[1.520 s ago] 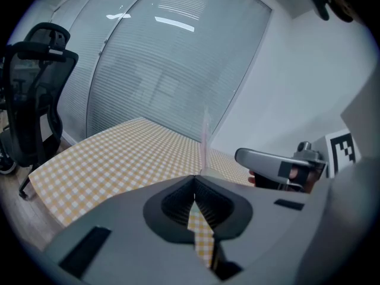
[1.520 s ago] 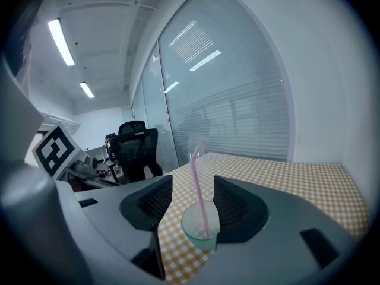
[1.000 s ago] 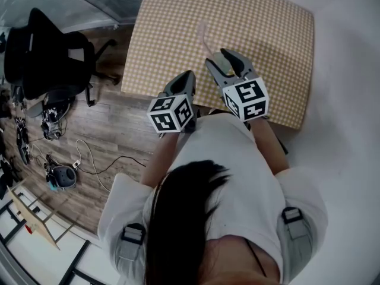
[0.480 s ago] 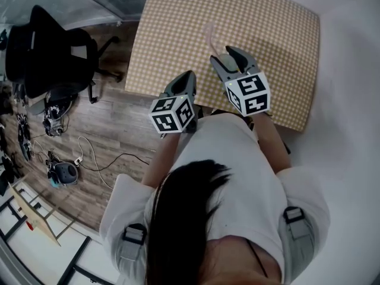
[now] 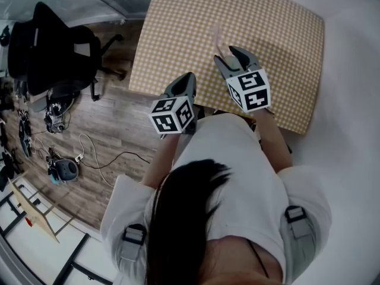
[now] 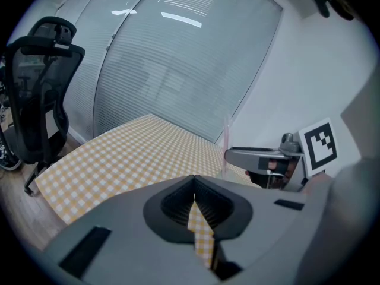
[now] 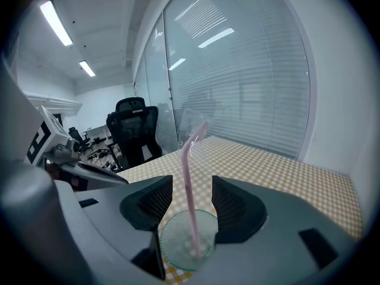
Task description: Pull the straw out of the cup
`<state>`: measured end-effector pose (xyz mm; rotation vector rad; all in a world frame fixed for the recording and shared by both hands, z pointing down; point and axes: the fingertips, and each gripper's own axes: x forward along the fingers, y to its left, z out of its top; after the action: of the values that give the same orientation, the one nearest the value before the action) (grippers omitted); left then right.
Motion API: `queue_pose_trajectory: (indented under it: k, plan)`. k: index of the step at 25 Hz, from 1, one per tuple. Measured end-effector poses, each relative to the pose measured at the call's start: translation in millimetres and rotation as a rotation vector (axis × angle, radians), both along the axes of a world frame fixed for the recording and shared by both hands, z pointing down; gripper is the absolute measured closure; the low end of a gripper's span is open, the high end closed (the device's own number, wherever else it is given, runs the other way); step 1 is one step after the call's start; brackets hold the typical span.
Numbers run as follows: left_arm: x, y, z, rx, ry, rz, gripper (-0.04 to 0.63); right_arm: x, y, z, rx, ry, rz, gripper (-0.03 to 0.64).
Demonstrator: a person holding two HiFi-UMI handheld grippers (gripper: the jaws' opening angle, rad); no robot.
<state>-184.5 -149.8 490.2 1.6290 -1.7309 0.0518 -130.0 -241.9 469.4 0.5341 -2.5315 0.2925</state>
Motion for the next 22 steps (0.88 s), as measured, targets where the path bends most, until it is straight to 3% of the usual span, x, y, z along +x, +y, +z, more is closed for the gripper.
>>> queue_pose_trajectory:
  k: [14,22]
  plan:
    - [-11.3,5.2,2.1,-0.008,0.011,-0.038,0.586,-0.8,-0.8,11.0,-0.034,0.031,-0.004,0.423]
    - [-10.3,3.3,3.2,-0.013,0.021,-0.033,0.588,1.8,-5.9,10.0,-0.028,0.030,0.023,0.503]
